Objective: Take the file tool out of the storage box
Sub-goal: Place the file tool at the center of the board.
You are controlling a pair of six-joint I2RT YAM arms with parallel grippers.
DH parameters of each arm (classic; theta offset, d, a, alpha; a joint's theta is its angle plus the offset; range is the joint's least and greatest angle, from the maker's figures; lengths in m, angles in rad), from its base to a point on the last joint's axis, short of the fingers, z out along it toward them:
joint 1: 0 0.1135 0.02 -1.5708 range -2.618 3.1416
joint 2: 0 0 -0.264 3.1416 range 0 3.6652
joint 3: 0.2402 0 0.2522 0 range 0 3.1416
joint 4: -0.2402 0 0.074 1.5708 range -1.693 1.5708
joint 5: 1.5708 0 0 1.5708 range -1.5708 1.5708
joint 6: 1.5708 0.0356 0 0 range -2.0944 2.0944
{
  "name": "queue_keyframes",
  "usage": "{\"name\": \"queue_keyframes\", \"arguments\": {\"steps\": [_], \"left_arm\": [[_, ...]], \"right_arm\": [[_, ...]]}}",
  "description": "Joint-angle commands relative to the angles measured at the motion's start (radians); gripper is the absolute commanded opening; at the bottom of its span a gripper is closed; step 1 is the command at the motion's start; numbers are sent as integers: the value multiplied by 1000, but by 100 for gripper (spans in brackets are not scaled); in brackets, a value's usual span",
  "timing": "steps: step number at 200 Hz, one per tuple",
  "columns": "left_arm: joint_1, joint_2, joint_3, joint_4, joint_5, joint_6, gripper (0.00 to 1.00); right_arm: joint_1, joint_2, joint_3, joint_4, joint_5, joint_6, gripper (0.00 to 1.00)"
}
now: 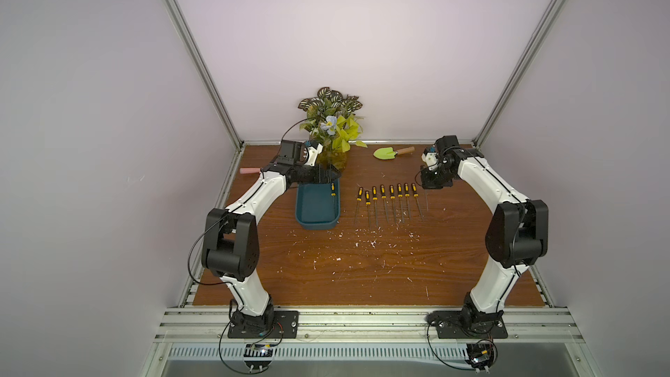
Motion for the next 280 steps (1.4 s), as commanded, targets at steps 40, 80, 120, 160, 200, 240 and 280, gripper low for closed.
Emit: {"name": "queue_keyframes", "arguments": {"steps": [40, 80, 120, 160, 200, 240, 280], "left_arm": [[5, 26, 14, -113, -126, 62, 100], [5, 44, 9, -121, -133, 61, 100], [5, 65, 16, -135, -141, 62, 100], [4, 76, 15, -145, -165, 59, 100], [-6, 96, 26, -166, -184, 66, 100], [-12, 112, 31, -172, -192, 69, 100], [-17, 135, 42, -177, -215, 56, 100]], "right_arm": [[-17, 129, 56, -19, 108, -59, 0], [-34, 178, 71, 21, 86, -40, 0], [-37, 217, 79, 39, 71, -35, 0], [-39, 242, 84, 42, 71, -25, 2], [-40, 247, 83, 33, 70, -14, 10], [-41, 226, 88, 34, 56, 10, 24], [-40, 160, 93, 25, 62, 31, 28]]}}
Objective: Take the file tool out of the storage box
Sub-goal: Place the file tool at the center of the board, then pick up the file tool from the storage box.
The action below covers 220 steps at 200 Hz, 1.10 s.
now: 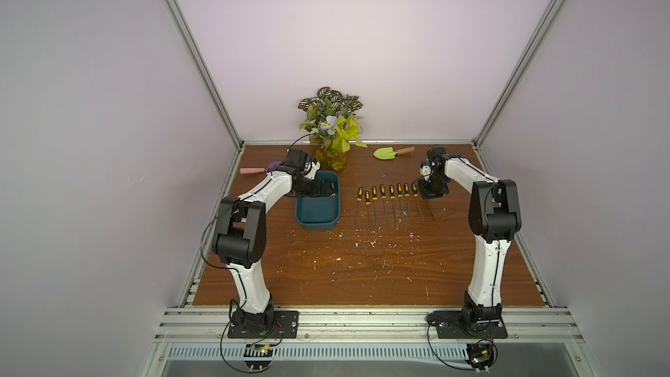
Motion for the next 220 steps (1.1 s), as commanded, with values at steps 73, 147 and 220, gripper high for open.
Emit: {"name": "queue_keyframes", "arguments": {"steps": [73, 147, 220], "left_arm": [[-53, 144, 152, -54, -146, -30, 83], [-93, 225, 215, -58, -260, -57, 80], [-128, 288, 255, -57, -332, -89, 74]], "right_arm": [[-9, -253, 52, -49, -22, 43, 30], [-26, -286, 14, -33, -23, 35, 30], [-46, -308, 1, -22, -55, 27, 30]]}}
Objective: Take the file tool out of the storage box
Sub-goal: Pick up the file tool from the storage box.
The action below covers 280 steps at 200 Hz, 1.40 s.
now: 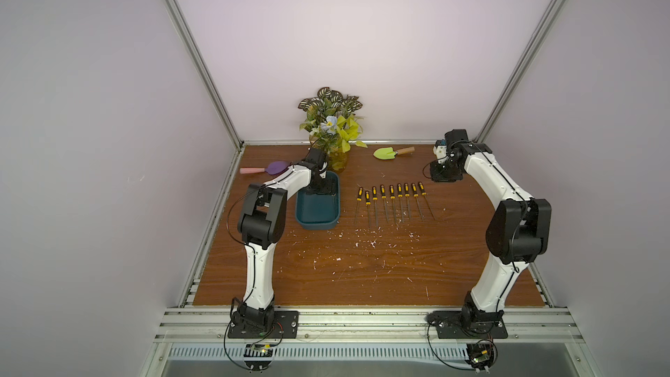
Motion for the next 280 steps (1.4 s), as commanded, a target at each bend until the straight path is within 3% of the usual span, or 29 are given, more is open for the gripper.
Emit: {"name": "queue_keyframes", "arguments": {"steps": [1, 56, 86, 109, 146, 180, 199, 216, 243, 280], "left_arm": [[-20, 27, 27, -16, -43, -14, 74], [-24, 41, 14, -19, -83, -8, 67], [-25, 46, 2, -20, -92, -3, 59], [-24, 44, -6, -19, -101, 0, 47], [-24, 54, -9, -20, -111, 4, 45], [-25, 60, -12, -19, -111, 8, 22], [-24, 47, -16, -20, -113, 11, 1], [-24, 25, -21, -20, -99, 20, 0], [-25, -52, -54, -19, -46, 37, 0], [-26, -217, -129, -19, 84, 109, 0]], "right_arm": [[-7, -45, -13, 1, -29, 0, 30], [-12, -59, -30, 9, -44, -3, 30], [-12, -61, -31, 10, -56, -5, 30], [-12, -62, -29, 11, -66, -4, 30], [-11, -65, -26, 10, -77, -6, 30], [-12, -76, -37, 12, -89, -7, 30], [-12, -83, -42, 13, -106, -13, 30], [-11, -97, -53, 23, -122, -13, 30], [-10, -160, -141, 118, -246, -15, 30], [0, -315, -399, 447, -637, 48, 33]]}}
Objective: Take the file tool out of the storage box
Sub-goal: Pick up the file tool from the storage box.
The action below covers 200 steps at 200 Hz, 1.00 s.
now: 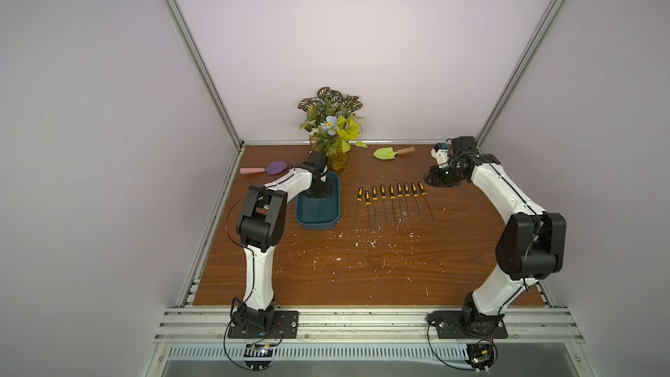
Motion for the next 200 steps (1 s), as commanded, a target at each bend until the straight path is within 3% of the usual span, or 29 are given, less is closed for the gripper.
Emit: {"name": "queue_keyframes", "arguments": {"steps": [1, 30, 78, 102, 118, 200], "left_arm": [[-11, -132, -36, -20, 116, 64, 0], [-8, -241, -25, -31, 277, 60, 0], [-3, -245, 76, -1, 622, 24, 0], [24, -271, 28, 186, 786, -94, 0], [50, -294, -54, 367, 885, -219, 0], [61, -324, -129, 472, 909, -287, 0]], "right_arm": [[8, -113, -132, 257, -327, 53, 33], [72, -187, -324, 643, -565, 213, 34], [284, -115, -431, 1081, -656, 417, 38], [338, -60, -482, 1384, -661, 584, 40], [369, -24, -483, 1481, -640, 645, 41], [447, 131, -352, 1613, -564, 743, 40]]}}
